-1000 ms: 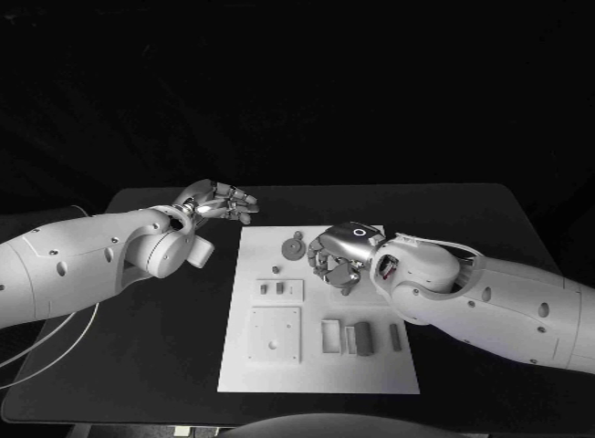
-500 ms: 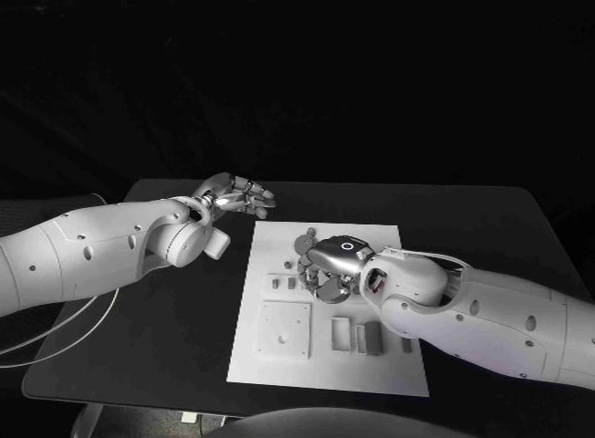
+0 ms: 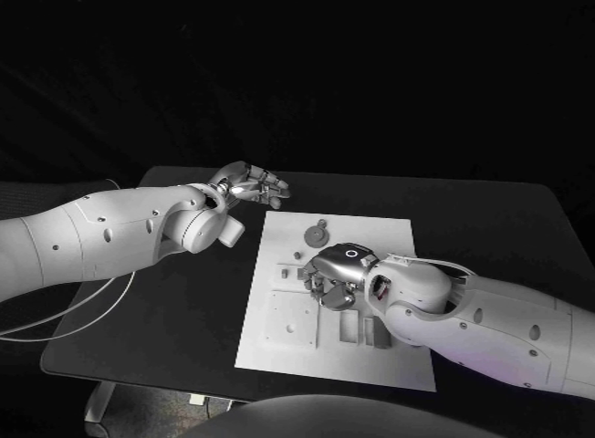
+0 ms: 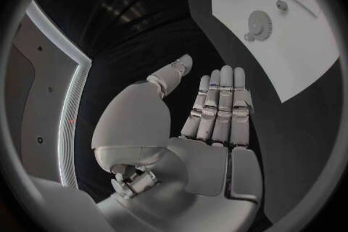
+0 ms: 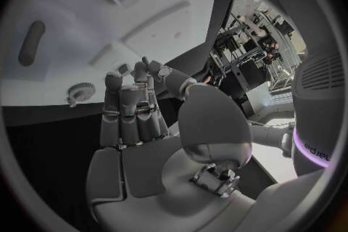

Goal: Assemble the parts on the task board

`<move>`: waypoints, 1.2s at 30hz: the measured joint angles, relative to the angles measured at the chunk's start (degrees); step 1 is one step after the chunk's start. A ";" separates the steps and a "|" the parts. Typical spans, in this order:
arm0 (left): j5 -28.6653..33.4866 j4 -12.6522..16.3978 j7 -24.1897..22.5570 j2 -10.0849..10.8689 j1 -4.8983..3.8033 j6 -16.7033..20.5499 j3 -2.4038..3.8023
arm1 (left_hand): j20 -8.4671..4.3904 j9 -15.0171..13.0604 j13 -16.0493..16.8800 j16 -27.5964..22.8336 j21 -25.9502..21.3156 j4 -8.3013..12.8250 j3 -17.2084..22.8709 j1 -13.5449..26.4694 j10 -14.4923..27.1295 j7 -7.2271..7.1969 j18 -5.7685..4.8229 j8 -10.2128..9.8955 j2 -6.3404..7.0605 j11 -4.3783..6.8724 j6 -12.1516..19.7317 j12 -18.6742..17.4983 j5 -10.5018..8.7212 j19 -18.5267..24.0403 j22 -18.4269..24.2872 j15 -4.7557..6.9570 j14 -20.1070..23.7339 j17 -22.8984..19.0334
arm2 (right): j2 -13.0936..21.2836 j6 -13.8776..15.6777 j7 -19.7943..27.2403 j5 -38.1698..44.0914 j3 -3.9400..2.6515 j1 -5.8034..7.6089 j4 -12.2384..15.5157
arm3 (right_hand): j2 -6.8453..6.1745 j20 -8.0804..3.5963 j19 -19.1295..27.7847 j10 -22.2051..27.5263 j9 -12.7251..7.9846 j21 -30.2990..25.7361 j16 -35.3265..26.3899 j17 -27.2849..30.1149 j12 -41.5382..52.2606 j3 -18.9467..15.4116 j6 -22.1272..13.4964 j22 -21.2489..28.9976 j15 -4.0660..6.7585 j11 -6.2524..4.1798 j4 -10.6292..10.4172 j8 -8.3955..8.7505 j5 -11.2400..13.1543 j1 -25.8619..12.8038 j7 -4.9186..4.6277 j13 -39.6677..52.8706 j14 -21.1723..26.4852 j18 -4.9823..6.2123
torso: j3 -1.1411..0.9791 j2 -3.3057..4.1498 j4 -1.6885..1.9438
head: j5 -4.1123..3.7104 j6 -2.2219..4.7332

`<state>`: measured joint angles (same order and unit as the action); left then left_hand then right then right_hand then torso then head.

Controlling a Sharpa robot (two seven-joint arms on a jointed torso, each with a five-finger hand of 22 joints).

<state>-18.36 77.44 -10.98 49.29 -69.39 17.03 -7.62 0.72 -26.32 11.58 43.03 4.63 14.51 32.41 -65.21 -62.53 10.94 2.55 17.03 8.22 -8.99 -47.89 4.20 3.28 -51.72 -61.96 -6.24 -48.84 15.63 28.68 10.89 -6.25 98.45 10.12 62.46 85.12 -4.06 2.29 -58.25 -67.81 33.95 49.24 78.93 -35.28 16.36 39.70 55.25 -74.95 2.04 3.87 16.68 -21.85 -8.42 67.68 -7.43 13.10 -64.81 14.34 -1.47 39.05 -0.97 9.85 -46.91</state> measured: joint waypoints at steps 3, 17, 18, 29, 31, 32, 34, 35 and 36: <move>0.00 0.00 0.05 -0.03 0.00 0.00 0.00 | 0.00 0.00 0.00 0.00 -0.22 0.00 0.00 0.00 0.00 0.00 0.00 0.00 0.00 0.00 0.00 0.00 0.00 0.00 0.00 0.00 0.00 0.00 | -0.01 -0.20 0.14 -0.14 0.20 -0.84 -0.01 | 0.18 0.00 0.00 0.00 0.05 0.00 -0.21 0.00 -0.23 0.00 0.00 0.00 0.00 0.00 0.00 0.00 0.00 -0.19 0.00 0.00 0.00 0.01 | -0.01 0.00 -0.03 | 0.08 -0.20; 0.00 0.01 0.19 -0.25 -0.03 -0.01 0.00 | 0.00 0.05 -0.05 0.00 -0.22 0.00 0.00 0.00 0.00 0.00 -0.01 0.00 0.00 0.00 0.00 0.00 0.00 0.00 0.04 0.00 0.00 0.07 | -1.00 -0.51 0.48 -0.27 0.19 -2.02 -1.04 | 0.13 0.02 0.01 -0.09 0.14 0.00 -0.21 0.00 -0.24 -0.01 0.00 0.00 -0.01 -0.09 0.00 0.07 0.00 -0.43 0.00 0.00 -0.01 0.00 | 0.02 0.00 0.00 | 0.52 -0.74; 0.00 0.01 0.19 -0.26 -0.03 -0.01 0.00 | 0.00 0.05 -0.05 0.00 -0.22 0.00 0.00 0.00 0.00 0.00 -0.01 0.00 0.00 0.00 0.00 0.00 0.00 0.00 0.04 0.00 0.00 0.10 | -1.03 -0.51 0.49 -0.27 0.19 -2.12 -1.11 | 0.13 0.03 0.02 -0.09 0.13 0.00 -0.21 -0.01 -0.24 -0.01 0.01 0.00 -0.02 -0.09 0.01 0.08 0.00 -0.43 0.00 0.00 -0.01 0.00 | 0.02 0.00 0.00 | 0.58 -0.78; 0.00 0.00 0.25 -0.28 -0.05 -0.01 0.00 | 0.00 0.04 -0.04 0.00 -0.22 0.00 0.00 0.00 0.00 0.00 -0.01 0.00 0.00 0.00 0.00 0.00 0.00 0.00 0.04 0.00 0.00 0.16 | -1.73 -0.64 0.67 -0.24 0.21 -2.36 -1.63 | 0.05 0.09 0.09 -0.09 0.14 0.00 -0.21 -0.01 -0.23 -0.01 0.02 0.00 -0.10 -0.09 0.01 0.12 0.00 -0.50 0.01 -0.01 -0.10 0.00 | 0.08 -0.02 0.03 | 1.12 -1.16; 0.00 0.00 0.26 -0.29 -0.05 -0.01 0.00 | 0.00 0.04 -0.04 0.00 -0.22 0.00 0.00 0.00 0.00 0.00 -0.01 0.00 0.00 0.00 0.00 0.00 0.00 0.00 0.06 0.00 0.00 0.16 | -1.86 -0.69 0.68 -0.24 0.20 -2.40 -1.91 | 0.05 0.10 0.09 -0.09 0.22 0.00 -0.21 -0.01 -0.23 -0.02 0.03 0.00 -0.10 -0.09 0.01 0.19 0.00 -0.50 0.01 -0.01 -0.10 0.00 | 0.08 -0.02 0.03 | 1.18 -1.17; 0.00 0.00 0.26 -0.30 -0.05 -0.01 0.00 | 0.00 0.04 -0.04 0.00 -0.22 0.00 0.00 0.00 0.00 0.00 -0.01 0.00 0.00 0.00 0.00 0.00 0.00 0.00 0.09 0.00 0.00 0.16 | -1.94 -0.72 0.69 -0.24 0.20 -2.44 -2.02 | 0.05 0.10 0.09 -0.09 0.23 0.00 -0.21 -0.01 -0.23 -0.01 0.03 0.00 -0.10 -0.09 0.01 0.23 0.01 -0.50 0.02 -0.01 -0.10 0.00 | 0.08 -0.02 0.03 | 1.21 -1.17; 0.00 0.00 0.27 -0.34 -0.05 -0.01 0.00 | 0.00 0.04 -0.04 -0.22 -0.22 0.00 0.00 0.00 0.00 0.00 -0.02 0.00 0.00 0.00 0.00 0.00 0.00 0.00 0.09 0.00 0.00 0.21 | -2.17 -0.78 0.70 -0.23 0.20 -2.53 -2.27 | 0.05 0.10 0.09 -0.09 0.24 0.00 -0.21 -0.01 -0.23 -0.02 0.03 0.00 -0.10 -0.09 0.01 0.25 0.01 -0.50 0.02 -0.01 -0.10 0.01 | 0.08 -0.02 0.03 | 1.32 -1.18; 0.00 -0.01 0.28 -0.36 -0.06 -0.01 0.00 | 0.00 0.04 -0.04 -0.22 -0.22 0.00 0.00 0.00 0.00 0.00 -0.02 0.00 0.00 0.00 0.00 0.00 0.00 0.00 0.09 0.00 0.00 0.21 | -2.30 -0.82 0.71 -0.22 0.20 -2.56 -2.41 | 0.05 0.10 0.09 -0.09 0.24 0.00 -0.21 -0.01 -0.23 -0.02 0.03 0.00 -0.11 -0.10 0.01 0.26 0.01 -0.50 0.02 -0.01 -0.10 0.00 | 0.08 -0.02 0.02 | 1.36 -1.18; 0.00 -0.01 0.28 -0.38 -0.06 -0.01 0.00 | 0.00 0.04 -0.04 -0.22 -0.22 0.00 0.00 0.00 0.00 0.00 -0.02 0.00 0.00 0.00 0.00 0.00 0.00 0.00 0.09 0.00 0.00 0.21 | -2.40 -0.85 0.72 -0.21 0.20 -2.57 -2.54 | 0.05 0.10 0.09 -0.09 0.25 0.00 -0.21 -0.01 -0.23 -0.02 0.03 0.00 -0.11 -0.09 0.01 0.29 0.01 -0.50 0.02 -0.01 -0.10 0.00 | 0.08 -0.02 0.01 | 1.42 -1.18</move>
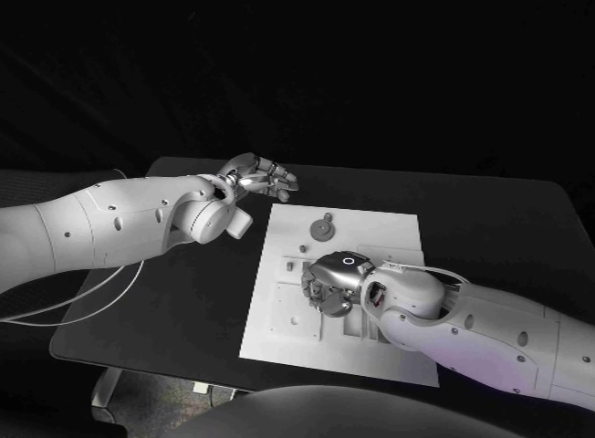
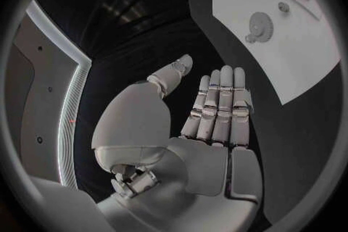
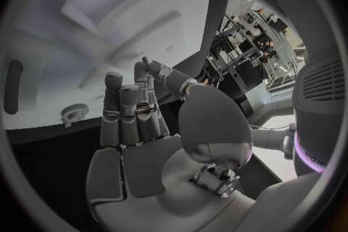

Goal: Assemble the parts on the task board

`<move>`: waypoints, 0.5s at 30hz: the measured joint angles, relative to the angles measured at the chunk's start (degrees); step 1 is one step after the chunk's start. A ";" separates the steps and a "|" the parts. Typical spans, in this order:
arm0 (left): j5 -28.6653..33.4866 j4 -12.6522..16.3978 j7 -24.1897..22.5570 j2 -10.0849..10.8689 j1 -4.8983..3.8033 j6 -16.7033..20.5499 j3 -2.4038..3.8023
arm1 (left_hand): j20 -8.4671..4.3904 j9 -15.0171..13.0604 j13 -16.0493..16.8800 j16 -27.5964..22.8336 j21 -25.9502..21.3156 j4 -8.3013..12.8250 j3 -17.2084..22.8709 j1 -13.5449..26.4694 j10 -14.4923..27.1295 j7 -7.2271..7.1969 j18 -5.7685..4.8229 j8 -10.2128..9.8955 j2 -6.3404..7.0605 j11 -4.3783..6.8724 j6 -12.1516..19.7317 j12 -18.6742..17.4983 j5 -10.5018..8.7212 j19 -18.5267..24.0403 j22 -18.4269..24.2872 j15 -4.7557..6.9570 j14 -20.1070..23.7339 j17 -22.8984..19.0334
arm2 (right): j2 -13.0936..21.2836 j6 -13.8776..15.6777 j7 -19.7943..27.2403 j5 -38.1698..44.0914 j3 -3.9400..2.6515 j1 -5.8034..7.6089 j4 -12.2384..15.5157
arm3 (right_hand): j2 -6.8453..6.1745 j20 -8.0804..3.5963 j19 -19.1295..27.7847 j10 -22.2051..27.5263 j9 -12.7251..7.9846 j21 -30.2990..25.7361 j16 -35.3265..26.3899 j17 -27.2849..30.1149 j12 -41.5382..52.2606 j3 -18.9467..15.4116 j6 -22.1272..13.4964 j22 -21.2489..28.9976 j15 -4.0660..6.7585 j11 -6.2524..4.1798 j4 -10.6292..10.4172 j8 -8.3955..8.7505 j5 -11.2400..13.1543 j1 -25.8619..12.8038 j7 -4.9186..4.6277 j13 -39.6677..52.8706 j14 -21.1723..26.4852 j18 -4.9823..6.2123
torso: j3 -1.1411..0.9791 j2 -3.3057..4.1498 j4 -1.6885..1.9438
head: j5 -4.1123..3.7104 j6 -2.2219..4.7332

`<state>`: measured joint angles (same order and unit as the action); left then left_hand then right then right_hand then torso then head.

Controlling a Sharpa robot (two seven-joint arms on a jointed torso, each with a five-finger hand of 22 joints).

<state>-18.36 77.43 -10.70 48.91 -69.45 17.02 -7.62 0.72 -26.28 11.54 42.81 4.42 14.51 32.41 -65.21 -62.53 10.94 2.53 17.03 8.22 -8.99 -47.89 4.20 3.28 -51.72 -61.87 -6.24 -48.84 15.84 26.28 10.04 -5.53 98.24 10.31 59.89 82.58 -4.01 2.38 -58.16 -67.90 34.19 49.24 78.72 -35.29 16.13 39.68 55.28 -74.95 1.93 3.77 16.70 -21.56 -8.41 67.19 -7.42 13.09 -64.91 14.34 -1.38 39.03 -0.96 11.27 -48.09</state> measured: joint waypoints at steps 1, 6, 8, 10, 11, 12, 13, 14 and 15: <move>0.00 0.00 0.00 -0.02 0.00 0.00 0.00 | 0.00 0.00 0.00 0.00 0.00 0.00 0.00 0.00 0.00 0.00 0.00 0.00 0.00 0.00 0.00 0.00 0.00 0.00 0.00 0.00 0.00 0.00 | -0.11 -0.04 0.02 0.01 0.00 -0.01 -0.21 | 0.00 0.00 0.00 0.00 0.01 0.00 0.00 0.00 0.00 0.00 0.00 0.00 0.00 0.00 0.00 0.00 0.00 0.00 0.00 0.00 0.00 0.00 | -0.01 0.00 -0.01 | 0.06 -0.01; 0.00 0.00 0.04 -0.03 0.00 0.00 0.00 | 0.00 0.00 0.00 0.00 0.00 0.00 0.00 0.00 0.00 0.00 0.00 0.00 0.00 0.00 0.00 0.00 0.00 0.00 0.00 0.00 0.00 0.00 | -0.21 -0.19 0.09 0.02 0.00 -0.02 -0.72 | 0.00 0.00 0.00 0.00 0.02 0.00 0.00 0.00 -0.22 0.00 0.01 0.00 -0.01 0.00 0.00 0.12 0.04 0.00 0.00 0.00 -0.01 0.00 | -0.03 -0.01 -0.01 | 0.21 -0.02; 0.00 0.00 0.05 -0.03 0.00 -0.01 0.00 | 0.00 0.00 -0.05 0.00 0.00 0.00 0.00 0.00 0.00 0.00 0.00 0.00 0.00 0.00 0.00 0.00 0.00 0.00 0.00 0.00 0.00 0.05 | -0.21 -0.30 0.12 0.03 0.00 -0.02 -0.73 | 0.00 0.01 0.00 0.00 0.03 0.00 0.00 0.00 -0.22 0.00 0.01 0.00 -0.01 0.00 0.00 0.12 0.04 0.00 0.01 0.00 -0.01 0.00 | -0.04 -0.01 -0.01 | 0.25 -0.02; 0.00 -0.01 0.07 -0.04 0.00 -0.01 0.00 | 0.00 0.00 -0.05 0.00 0.00 0.00 0.00 0.00 0.00 0.00 -0.01 0.00 0.00 0.00 0.00 0.00 0.00 0.00 0.00 0.00 0.00 0.05 | -0.22 -0.42 0.13 0.03 0.00 -0.03 -0.72 | 0.00 0.01 0.00 0.00 0.05 0.00 0.00 0.00 -0.22 0.00 0.01 0.00 -0.03 0.00 0.00 0.13 0.04 0.00 0.01 0.00 -0.03 0.00 | -0.03 -0.01 -0.02 | 0.27 -0.03; 0.00 -0.03 0.09 -0.08 0.00 -0.01 0.00 | 0.00 0.00 -0.05 0.00 0.00 0.00 0.00 0.00 0.00 0.00 -0.01 0.00 0.00 0.00 0.00 0.00 0.00 0.00 0.00 0.00 0.00 0.05 | -0.23 -0.51 0.13 0.03 0.00 -0.03 -0.69 | 0.00 0.01 0.00 0.00 0.05 0.00 0.00 0.00 -0.22 0.00 0.02 0.00 -0.05 0.00 0.00 0.13 0.04 0.00 0.01 0.00 -0.05 0.00 | -0.03 -0.01 -0.02 | 0.28 -0.05; 0.00 -0.03 0.10 -0.12 0.00 -0.01 0.00 | 0.00 0.00 -0.05 0.00 0.00 0.00 0.00 0.00 0.00 0.00 0.00 0.00 0.00 0.00 0.00 0.00 0.00 0.00 -0.01 0.00 0.00 0.05 | -0.24 -0.57 0.13 0.03 0.00 -0.03 -0.67 | 0.00 0.01 0.00 0.00 0.05 0.00 0.00 0.00 -0.22 0.00 0.03 0.00 0.03 0.00 0.00 0.15 0.04 0.00 0.01 0.00 0.03 0.00 | -0.03 -0.01 -0.03 | 0.30 -0.08; 0.00 -0.03 0.11 -0.14 0.00 -0.02 0.00 | 0.00 0.01 -0.05 0.00 0.00 0.00 0.00 0.00 0.00 0.00 -0.01 0.00 0.00 0.00 0.00 0.00 0.00 0.00 -0.01 0.00 0.00 0.05 | -0.24 -0.62 0.13 0.03 0.00 -0.03 -0.66 | 0.00 0.01 0.00 0.00 0.06 0.00 0.00 0.00 -0.22 -0.01 0.03 0.00 0.05 0.00 0.00 0.16 0.04 0.00 0.02 0.00 0.05 0.00 | -0.04 -0.01 -0.03 | 0.31 -0.10; 0.00 -0.03 0.12 -0.16 0.00 -0.02 0.00 | 0.00 0.04 -0.05 0.00 0.00 0.00 0.00 0.00 0.00 0.00 -0.01 0.00 0.00 0.00 0.00 0.00 0.00 0.00 0.00 0.00 0.00 0.05 | -0.24 -0.69 0.13 0.03 0.00 -0.03 -0.66 | 0.00 0.01 0.00 0.00 0.08 0.00 0.00 0.00 -0.22 -0.01 0.03 0.00 0.11 0.00 0.00 0.17 0.04 0.00 0.02 0.00 0.11 0.01 | -0.05 -0.01 -0.03 | 0.32 -0.14; 0.00 -0.03 0.12 -0.17 0.00 -0.02 0.00 | 0.00 0.05 -0.05 0.00 0.00 0.00 0.00 0.00 0.00 0.00 -0.01 0.00 0.00 0.00 0.00 0.00 0.00 0.00 -0.01 0.00 0.00 0.10 | -0.23 -0.73 0.13 0.03 0.00 -0.03 -0.66 | 0.00 0.01 0.00 0.00 0.08 0.00 0.00 0.00 -0.22 0.00 0.04 0.00 0.11 0.00 0.00 0.17 0.04 0.00 0.03 0.00 0.11 0.00 | -0.05 -0.01 -0.04 | 0.34 -0.18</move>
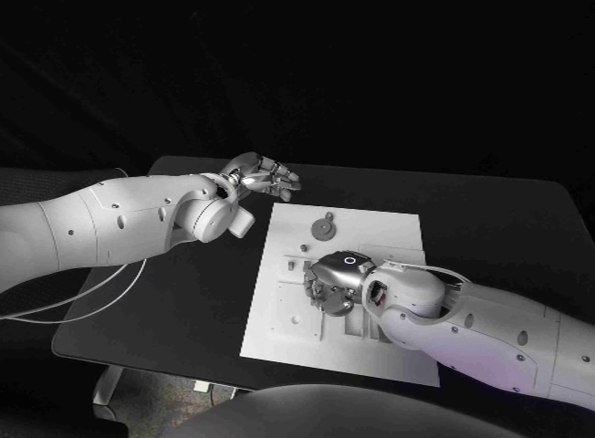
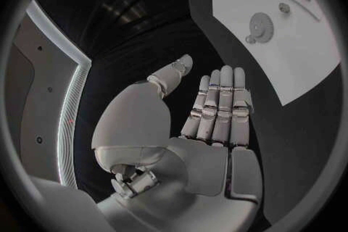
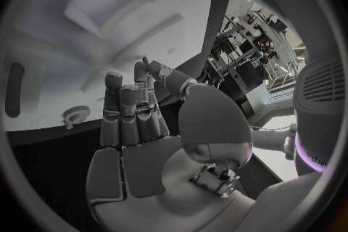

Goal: Assemble the parts on the task board

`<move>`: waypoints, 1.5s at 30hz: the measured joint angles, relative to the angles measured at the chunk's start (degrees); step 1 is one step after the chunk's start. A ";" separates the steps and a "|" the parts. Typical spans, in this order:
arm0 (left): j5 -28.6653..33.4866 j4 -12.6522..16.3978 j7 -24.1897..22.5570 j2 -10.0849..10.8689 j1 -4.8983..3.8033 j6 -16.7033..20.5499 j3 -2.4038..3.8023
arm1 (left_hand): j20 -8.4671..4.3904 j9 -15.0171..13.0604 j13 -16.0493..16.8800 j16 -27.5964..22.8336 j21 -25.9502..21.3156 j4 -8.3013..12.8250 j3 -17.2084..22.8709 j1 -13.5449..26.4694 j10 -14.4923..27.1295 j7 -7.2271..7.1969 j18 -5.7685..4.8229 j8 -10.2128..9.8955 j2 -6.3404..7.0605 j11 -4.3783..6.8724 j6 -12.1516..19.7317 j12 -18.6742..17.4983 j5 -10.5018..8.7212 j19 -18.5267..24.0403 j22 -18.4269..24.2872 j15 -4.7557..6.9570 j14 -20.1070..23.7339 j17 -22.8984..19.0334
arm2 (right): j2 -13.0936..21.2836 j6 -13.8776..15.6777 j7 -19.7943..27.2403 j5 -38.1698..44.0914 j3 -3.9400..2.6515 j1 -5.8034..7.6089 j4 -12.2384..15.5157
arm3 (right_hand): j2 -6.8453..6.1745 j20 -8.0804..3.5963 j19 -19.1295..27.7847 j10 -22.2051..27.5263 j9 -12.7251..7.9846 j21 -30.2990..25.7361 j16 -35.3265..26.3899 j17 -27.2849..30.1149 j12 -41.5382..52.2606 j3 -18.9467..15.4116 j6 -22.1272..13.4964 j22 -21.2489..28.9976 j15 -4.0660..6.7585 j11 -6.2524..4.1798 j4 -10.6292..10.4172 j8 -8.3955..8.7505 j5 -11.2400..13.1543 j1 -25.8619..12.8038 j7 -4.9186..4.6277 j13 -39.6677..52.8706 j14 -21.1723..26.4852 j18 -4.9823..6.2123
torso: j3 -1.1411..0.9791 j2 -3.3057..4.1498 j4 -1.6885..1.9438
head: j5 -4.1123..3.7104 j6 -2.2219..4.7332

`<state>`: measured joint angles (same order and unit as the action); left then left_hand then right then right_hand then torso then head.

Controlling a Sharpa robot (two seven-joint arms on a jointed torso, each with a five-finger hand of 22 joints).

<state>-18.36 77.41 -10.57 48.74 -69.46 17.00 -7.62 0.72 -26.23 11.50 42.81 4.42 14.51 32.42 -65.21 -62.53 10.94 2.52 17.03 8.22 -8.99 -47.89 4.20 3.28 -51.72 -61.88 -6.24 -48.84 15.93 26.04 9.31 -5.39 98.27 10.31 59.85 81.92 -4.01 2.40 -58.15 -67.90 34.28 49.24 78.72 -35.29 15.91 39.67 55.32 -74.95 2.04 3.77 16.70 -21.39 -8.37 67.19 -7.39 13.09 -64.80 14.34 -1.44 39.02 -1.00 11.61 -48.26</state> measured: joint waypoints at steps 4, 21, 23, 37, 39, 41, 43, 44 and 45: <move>0.00 0.01 0.03 0.00 0.00 0.00 0.00 | 0.00 0.00 0.00 0.00 0.00 0.00 0.00 0.00 0.00 0.00 0.00 0.00 0.00 0.00 0.00 0.00 0.00 0.00 0.01 0.00 0.00 0.01 | 0.08 -0.18 0.00 0.00 0.00 0.00 -0.01 | 0.00 0.00 0.00 0.00 0.00 0.00 0.00 0.00 0.00 0.00 0.01 0.00 0.00 0.00 0.00 0.05 0.00 0.00 0.01 0.00 0.00 0.01 | -0.01 0.01 -0.01 | 0.07 -0.07; 0.00 0.02 0.20 -0.17 0.00 -0.01 0.00 | 0.00 0.00 -0.06 -0.22 0.00 -0.13 -0.13 0.00 0.00 0.00 0.00 0.00 0.00 0.00 0.00 0.00 0.00 0.00 0.04 0.00 0.00 0.13 | -0.96 -0.69 0.04 0.04 0.03 0.00 -1.03 | 0.15 0.01 0.00 0.22 0.01 0.00 0.00 0.00 0.00 -0.06 0.03 0.00 -0.01 0.22 0.06 -0.12 0.00 -0.33 0.02 0.00 0.00 0.00 | 0.00 0.01 -0.03 | 0.02 0.20; 0.00 0.02 0.22 -0.18 0.00 -0.01 0.00 | 0.00 0.05 -0.06 -0.22 0.00 -0.13 -0.13 0.00 0.00 0.00 -0.01 0.00 0.00 0.00 0.00 0.00 0.00 0.00 0.04 0.00 0.00 0.17 | -1.05 -0.73 0.07 0.05 0.05 0.00 -1.17 | 0.09 0.01 0.00 0.22 0.11 0.00 0.00 0.00 -0.06 -0.06 0.03 0.00 -0.01 0.22 0.06 -0.12 0.00 -0.39 0.02 0.00 0.00 0.00 | 0.01 0.01 -0.01 | 0.02 0.20; -0.03 0.11 0.37 -0.14 -0.02 -0.01 0.00 | 0.00 0.05 -0.10 -0.22 0.00 -0.13 -0.13 0.00 0.00 0.00 -0.01 0.00 0.00 0.00 0.00 0.00 0.00 0.00 0.09 0.00 0.00 0.24 | -1.25 -1.40 0.15 0.12 0.49 0.05 -1.59 | 0.09 0.01 0.01 0.21 0.25 0.00 0.00 0.00 -0.22 -0.07 0.07 0.00 -0.01 0.21 0.07 -0.11 0.00 -0.39 0.06 0.00 -0.01 0.00 | 0.05 0.01 0.01 | 0.24 -0.01; -0.03 0.13 0.40 -0.12 -0.02 -0.01 0.01 | 0.00 0.05 -0.10 -0.22 0.00 -0.13 -0.13 0.00 0.00 0.00 -0.01 0.00 0.00 0.00 0.00 0.00 0.00 0.00 0.09 0.00 0.00 0.28 | -1.27 -1.56 0.15 0.12 0.61 0.11 -1.59 | 0.09 0.01 0.01 0.21 0.27 0.00 0.00 0.00 -0.22 -0.07 0.07 0.00 -0.02 0.21 0.07 -0.11 0.00 -0.39 0.06 0.00 -0.01 0.00 | 0.05 0.01 0.01 | 0.27 -0.04; -0.03 0.14 0.43 -0.10 -0.02 -0.01 0.01 | 0.00 0.05 -0.10 -0.22 0.00 -0.13 -0.13 0.00 0.00 0.00 -0.01 0.00 0.00 0.00 0.00 0.00 0.00 0.00 0.09 0.00 0.00 0.28 | -1.31 -1.70 0.21 0.12 0.82 0.15 -1.60 | 0.08 0.02 0.01 0.21 0.29 0.00 0.00 0.00 -0.39 -0.07 0.07 0.00 -0.02 0.21 0.07 -0.06 0.01 -0.39 0.06 0.00 -0.01 0.01 | 0.05 0.01 0.00 | 0.32 -0.05; -0.04 0.14 0.46 -0.09 -0.03 -0.01 0.02 | 0.00 0.04 -0.10 -0.21 0.00 -0.13 -0.12 0.00 0.00 0.00 -0.01 0.00 0.00 0.00 0.00 0.00 0.00 0.00 0.09 0.00 0.00 0.28 | -1.38 -1.79 0.24 0.12 1.05 0.15 -1.66 | 0.08 0.08 0.07 0.21 0.29 0.00 -0.22 -0.04 -0.45 -0.07 0.07 0.00 -0.02 0.21 0.07 -0.03 0.01 -0.39 0.06 0.01 -0.01 0.00 | 0.05 0.01 -0.01 | 0.34 -0.09; -0.04 0.14 0.47 -0.09 -0.03 -0.01 0.02 | 0.00 0.04 -0.10 -0.22 0.00 -0.12 -0.13 0.00 0.00 0.00 -0.01 0.00 0.00 0.00 0.00 0.00 0.00 0.00 0.09 0.00 0.00 0.28 | -1.43 -1.80 0.26 0.12 1.07 0.15 -1.71 | 0.08 0.09 0.09 0.22 0.29 0.00 -0.22 -0.06 -0.45 -0.07 0.07 0.00 -0.02 0.22 0.07 -0.01 0.01 -0.39 0.06 0.01 -0.01 0.00 | 0.04 0.01 -0.01 | 0.34 -0.13; -0.04 0.14 0.48 -0.09 -0.03 -0.01 0.02 | 0.00 0.04 -0.10 -0.22 0.00 -0.13 -0.12 0.00 0.00 0.00 -0.01 0.00 0.00 0.00 0.00 0.00 0.00 0.00 0.08 0.00 0.00 0.27 | -1.47 -1.80 0.29 0.12 1.10 0.16 -1.78 | 0.10 0.09 0.09 0.24 0.29 0.00 -0.22 -0.08 -0.50 -0.07 0.07 0.00 -0.09 0.24 0.07 0.00 0.01 -0.41 0.06 0.01 0.05 0.01 | 0.02 0.01 -0.01 | 0.36 -0.14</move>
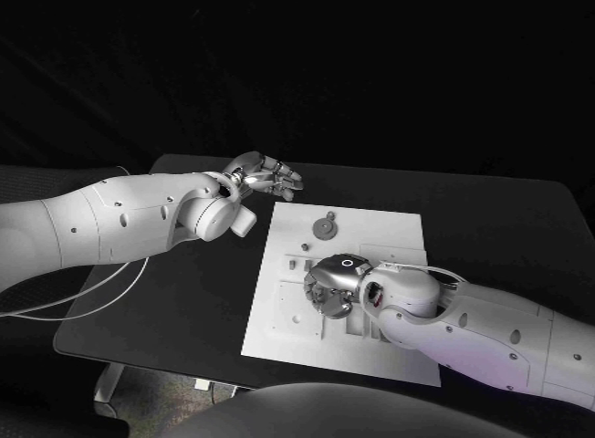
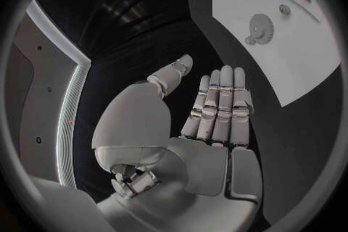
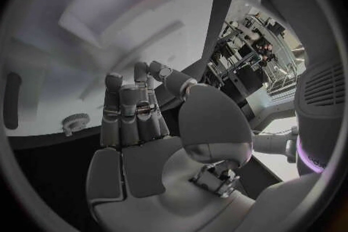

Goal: Assemble the parts on the task board

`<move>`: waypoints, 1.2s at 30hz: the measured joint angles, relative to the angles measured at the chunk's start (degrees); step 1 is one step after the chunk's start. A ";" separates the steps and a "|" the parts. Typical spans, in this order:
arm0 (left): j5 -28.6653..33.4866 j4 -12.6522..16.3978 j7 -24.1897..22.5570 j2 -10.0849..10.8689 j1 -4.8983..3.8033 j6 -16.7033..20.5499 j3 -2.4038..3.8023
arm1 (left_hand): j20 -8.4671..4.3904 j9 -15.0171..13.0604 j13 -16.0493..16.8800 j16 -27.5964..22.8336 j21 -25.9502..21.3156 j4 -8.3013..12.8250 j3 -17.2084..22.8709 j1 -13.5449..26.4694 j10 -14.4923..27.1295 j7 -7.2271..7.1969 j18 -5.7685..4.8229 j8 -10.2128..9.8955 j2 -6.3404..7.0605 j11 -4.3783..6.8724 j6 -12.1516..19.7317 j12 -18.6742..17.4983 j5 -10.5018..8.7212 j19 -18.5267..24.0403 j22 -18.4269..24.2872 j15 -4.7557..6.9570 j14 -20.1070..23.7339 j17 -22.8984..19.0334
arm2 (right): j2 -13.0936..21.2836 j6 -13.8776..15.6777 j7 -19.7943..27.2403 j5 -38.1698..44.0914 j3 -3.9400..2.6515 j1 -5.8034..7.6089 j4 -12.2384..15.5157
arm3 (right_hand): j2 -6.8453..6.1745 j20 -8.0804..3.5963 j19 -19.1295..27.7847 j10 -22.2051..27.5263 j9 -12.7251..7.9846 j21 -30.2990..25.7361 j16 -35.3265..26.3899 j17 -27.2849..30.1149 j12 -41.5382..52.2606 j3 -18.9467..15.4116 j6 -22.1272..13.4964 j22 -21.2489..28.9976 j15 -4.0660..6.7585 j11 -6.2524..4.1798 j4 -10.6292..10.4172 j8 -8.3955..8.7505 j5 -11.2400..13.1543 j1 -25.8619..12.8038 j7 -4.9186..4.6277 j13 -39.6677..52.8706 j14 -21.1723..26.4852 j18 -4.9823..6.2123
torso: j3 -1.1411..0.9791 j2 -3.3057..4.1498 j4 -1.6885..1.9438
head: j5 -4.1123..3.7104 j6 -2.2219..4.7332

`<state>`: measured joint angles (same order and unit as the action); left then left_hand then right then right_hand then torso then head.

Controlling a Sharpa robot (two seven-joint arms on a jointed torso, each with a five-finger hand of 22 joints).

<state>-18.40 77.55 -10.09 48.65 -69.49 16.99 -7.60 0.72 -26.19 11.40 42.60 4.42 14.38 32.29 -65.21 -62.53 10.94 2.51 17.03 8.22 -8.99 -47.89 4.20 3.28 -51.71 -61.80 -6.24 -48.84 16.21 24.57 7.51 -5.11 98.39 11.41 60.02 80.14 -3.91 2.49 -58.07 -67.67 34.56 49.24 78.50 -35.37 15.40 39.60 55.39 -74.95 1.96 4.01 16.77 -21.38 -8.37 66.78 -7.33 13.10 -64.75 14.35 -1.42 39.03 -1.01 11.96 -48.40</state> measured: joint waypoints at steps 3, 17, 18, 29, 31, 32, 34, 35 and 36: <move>-0.01 0.01 0.04 0.00 -0.01 0.00 -0.01 | 0.00 0.00 0.00 0.00 0.00 0.00 0.00 0.00 0.00 0.00 0.00 0.00 0.00 0.00 0.00 0.00 0.00 0.00 0.00 0.00 0.00 0.05 | -0.14 0.05 0.10 -0.15 0.12 0.02 -0.30 | 0.13 0.01 0.02 0.57 -0.09 0.00 0.01 -0.15 -0.64 0.00 0.21 0.00 -0.28 0.57 0.00 0.97 0.00 -0.48 0.21 -0.05 0.29 -0.01 | -0.01 -0.01 0.00 | 0.03 -0.05; -0.03 0.01 0.22 0.08 -0.01 -0.01 -0.01 | 0.00 0.00 -0.05 0.00 0.00 0.00 0.00 0.00 0.00 0.21 0.00 0.00 0.00 0.00 0.21 0.00 0.00 0.00 0.05 0.00 0.00 0.12 | 0.31 1.46 0.37 -0.87 0.20 -0.02 -0.52 | -2.79 0.19 0.23 2.37 -2.94 -0.01 0.01 -0.54 -2.67 -3.89 -5.74 0.00 -1.08 1.32 -0.13 6.15 -0.02 -1.71 -2.60 -0.61 1.12 0.00 | -0.03 -0.01 -0.02 | 0.03 0.01; -0.03 0.01 0.23 0.09 -0.01 -0.01 -0.01 | 0.00 0.00 -0.05 -0.14 0.00 0.00 0.00 0.00 0.00 0.21 0.00 0.00 0.00 0.00 0.21 0.00 0.00 0.00 0.05 0.00 0.00 0.12 | 0.40 1.60 0.37 -0.88 0.20 -0.02 -0.47 | -3.01 0.19 0.23 2.41 -3.08 -0.01 0.01 -0.54 -2.85 -4.02 -6.03 0.00 -1.08 1.35 -0.10 6.31 -0.02 -1.49 -2.68 -0.72 1.12 0.00 | -0.03 -0.01 -0.02 | 0.01 0.03; -0.03 -0.04 0.31 0.22 -0.02 -0.02 -0.01 | 0.00 0.05 -0.04 -0.23 0.00 0.00 0.00 0.00 0.00 0.00 -0.01 0.00 0.00 0.00 0.41 0.00 0.00 0.00 0.04 0.00 0.00 0.17 | 3.63 3.03 0.00 -0.90 0.26 0.33 2.62 | -3.57 0.30 0.35 3.30 -3.63 -0.01 0.03 -0.65 -3.49 -4.34 -7.03 0.00 -1.08 2.02 -0.10 6.60 -0.02 -0.93 -2.26 -0.63 1.13 -0.01 | -0.07 -0.01 -0.07 | -0.27 0.36; -0.03 -0.06 0.32 0.25 -0.02 -0.02 -0.01 | 0.00 0.05 -0.04 -0.23 0.00 0.00 0.00 0.00 0.00 0.00 -0.01 0.00 0.00 0.00 0.41 0.00 0.00 0.00 0.04 0.00 0.00 0.17 | 4.59 3.31 -0.06 -0.90 -0.11 0.70 3.57 | -3.57 0.31 0.35 3.30 -3.68 -0.01 0.03 -0.65 -3.49 -4.34 -6.85 0.00 -1.08 2.02 -0.10 6.60 -0.02 -0.93 -2.08 -0.63 1.13 0.00 | -0.07 -0.01 -0.07 | -0.32 0.44; -0.03 -0.07 0.32 0.27 -0.02 -0.02 -0.01 | 0.00 0.05 -0.04 -0.23 0.00 0.00 0.00 0.00 0.00 0.00 -0.01 0.00 0.00 0.00 0.41 0.00 0.00 0.00 0.04 0.00 0.00 0.22 | 5.09 3.47 -0.09 -0.90 -0.40 0.89 3.98 | -3.80 0.31 0.35 3.31 -3.68 -0.01 0.03 -0.65 -3.49 -4.34 -6.85 0.00 -1.09 2.03 -0.10 6.60 -0.02 -0.70 -2.07 -0.63 1.13 -0.01 | -0.07 -0.01 -0.07 | -0.37 0.48; -0.03 -0.10 0.33 0.32 -0.02 -0.02 -0.01 | 0.00 0.05 -0.04 -0.23 0.00 0.00 0.00 0.00 0.00 0.00 -0.01 0.00 0.00 0.00 0.41 0.00 0.00 0.00 0.04 0.00 0.00 0.23 | 6.50 3.93 -0.12 -0.90 -1.47 1.43 5.04 | -3.80 0.31 0.35 3.31 -3.68 -0.01 0.03 -0.65 -3.49 -4.34 -6.85 0.00 -1.08 2.03 -0.10 6.59 -0.02 -0.70 -2.08 -0.63 1.13 0.00 | -0.07 -0.01 -0.08 | -0.52 0.64; -0.03 -0.11 0.33 0.35 -0.03 -0.02 -0.01 | 0.00 0.05 -0.04 -0.23 0.00 0.00 0.00 0.00 0.00 0.00 -0.01 0.00 0.00 0.00 0.41 0.00 0.00 0.00 0.04 0.00 0.00 0.23 | 7.16 4.16 -0.13 -0.90 -2.07 1.69 5.50 | -3.80 0.31 0.35 3.32 -3.71 -0.01 0.03 -0.68 -3.39 -4.34 -6.85 0.00 -1.10 2.03 -0.10 6.59 -0.02 -0.70 -2.08 -0.57 1.12 0.00 | -0.07 -0.01 -0.08 | -0.60 0.76; -0.03 -0.14 0.34 0.42 -0.03 -0.02 -0.01 | 0.00 0.05 -0.04 -0.23 0.00 0.00 0.00 0.00 0.00 0.00 -0.01 0.00 0.00 0.00 0.41 0.00 0.00 0.00 0.04 0.00 0.00 0.23 | 8.10 4.53 -0.14 -0.93 -3.01 2.03 6.16 | -3.80 0.31 0.36 3.32 -3.79 -0.01 0.03 -0.79 -3.13 -4.44 -6.84 0.00 -1.25 2.03 -0.20 6.60 -0.02 -0.70 -2.07 -0.45 0.96 -0.01 | -0.07 -0.01 -0.08 | -0.73 0.86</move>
<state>-18.44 77.41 -9.75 49.08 -69.51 16.97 -7.61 0.72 -26.14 11.35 42.37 4.42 14.38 32.29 -65.21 -62.53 10.94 2.50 17.03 8.22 -8.99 -47.48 4.20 3.28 -51.72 -61.75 -6.24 -48.84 16.44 32.67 12.04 -5.24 97.45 8.41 62.05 86.30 -7.71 2.80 -57.71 -64.35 30.78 49.23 78.53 -36.16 12.27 35.17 48.55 -74.95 0.71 6.04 16.57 -14.79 -8.38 66.08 -9.40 12.65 -63.79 14.34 -1.48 39.02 -1.09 11.23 -47.54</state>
